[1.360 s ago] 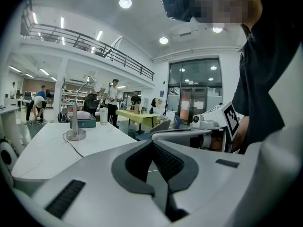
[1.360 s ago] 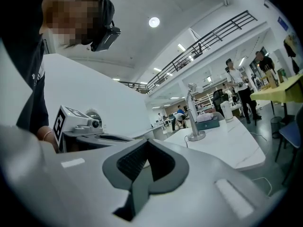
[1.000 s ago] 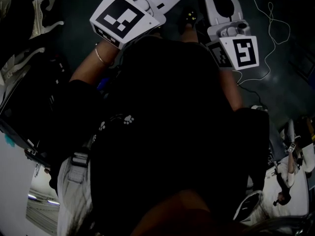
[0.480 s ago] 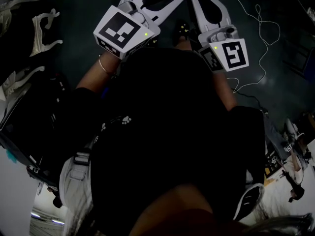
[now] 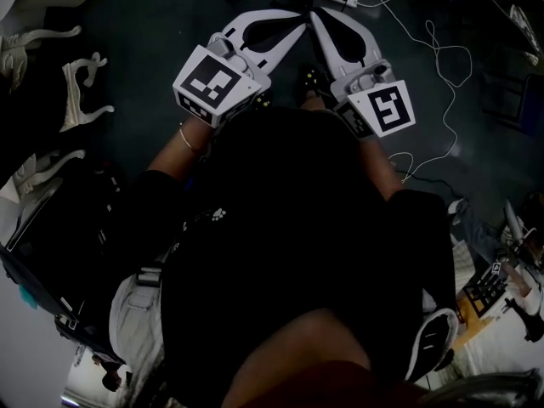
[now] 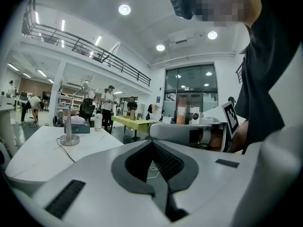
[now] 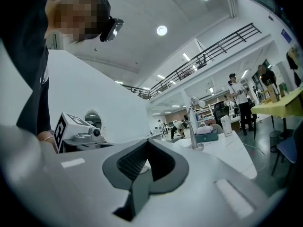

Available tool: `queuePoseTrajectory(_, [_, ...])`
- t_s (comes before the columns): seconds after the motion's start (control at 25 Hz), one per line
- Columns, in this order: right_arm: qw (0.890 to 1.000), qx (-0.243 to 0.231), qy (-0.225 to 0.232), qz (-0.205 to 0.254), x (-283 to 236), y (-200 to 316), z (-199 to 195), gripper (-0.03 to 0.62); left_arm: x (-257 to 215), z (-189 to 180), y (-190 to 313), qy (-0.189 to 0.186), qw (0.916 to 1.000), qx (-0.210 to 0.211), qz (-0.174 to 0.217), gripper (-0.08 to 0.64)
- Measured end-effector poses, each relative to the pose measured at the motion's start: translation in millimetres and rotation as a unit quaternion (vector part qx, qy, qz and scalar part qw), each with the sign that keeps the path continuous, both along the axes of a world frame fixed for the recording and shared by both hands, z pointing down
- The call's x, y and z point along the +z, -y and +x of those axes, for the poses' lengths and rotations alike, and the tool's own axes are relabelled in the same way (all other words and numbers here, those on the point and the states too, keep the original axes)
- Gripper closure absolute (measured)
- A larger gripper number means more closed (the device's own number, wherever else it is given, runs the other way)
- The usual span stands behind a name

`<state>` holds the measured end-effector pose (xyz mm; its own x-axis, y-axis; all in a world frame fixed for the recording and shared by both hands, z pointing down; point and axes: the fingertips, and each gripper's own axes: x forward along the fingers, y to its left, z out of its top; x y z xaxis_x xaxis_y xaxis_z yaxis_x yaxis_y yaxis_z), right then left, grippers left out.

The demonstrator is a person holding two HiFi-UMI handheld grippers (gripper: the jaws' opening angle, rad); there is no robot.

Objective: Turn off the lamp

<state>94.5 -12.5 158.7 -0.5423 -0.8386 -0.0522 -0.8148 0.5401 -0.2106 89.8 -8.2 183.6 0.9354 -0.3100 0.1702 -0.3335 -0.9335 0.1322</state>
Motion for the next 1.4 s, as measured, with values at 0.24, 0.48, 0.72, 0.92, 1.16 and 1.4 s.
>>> queuePoseTrajectory(0.24, [1.000,0.010,-0.004,-0.005,3,-2,10,0.592,-1,6,0,-0.009,0.9999,0.004,-0.006,0.554])
queuePoseTrajectory(0.48, [1.000,0.018,-0.004,-0.010,6,2,17,0.592,-7,7,14,-0.007,0.9998,-0.015,-0.015,0.554])
queuePoseTrajectory(0.72, [1.000,0.015,-0.005,-0.011,7,7,22,0.592,-12,11,22,-0.017,0.9997,-0.013,-0.013,0.554])
queuePoseTrajectory(0.92, [1.000,0.015,-0.019,-0.012,5,10,30,0.592,-13,15,26,-0.026,0.9994,-0.010,-0.018,0.554])
queuePoseTrajectory(1.16, [1.000,0.001,-0.015,-0.010,3,11,28,0.592,-10,16,25,-0.021,0.9996,-0.011,-0.015,0.554])
queuePoseTrajectory(1.4, [1.000,-0.012,-0.018,-0.015,7,19,33,0.592,-8,23,30,-0.020,0.9994,-0.018,-0.021,0.554])
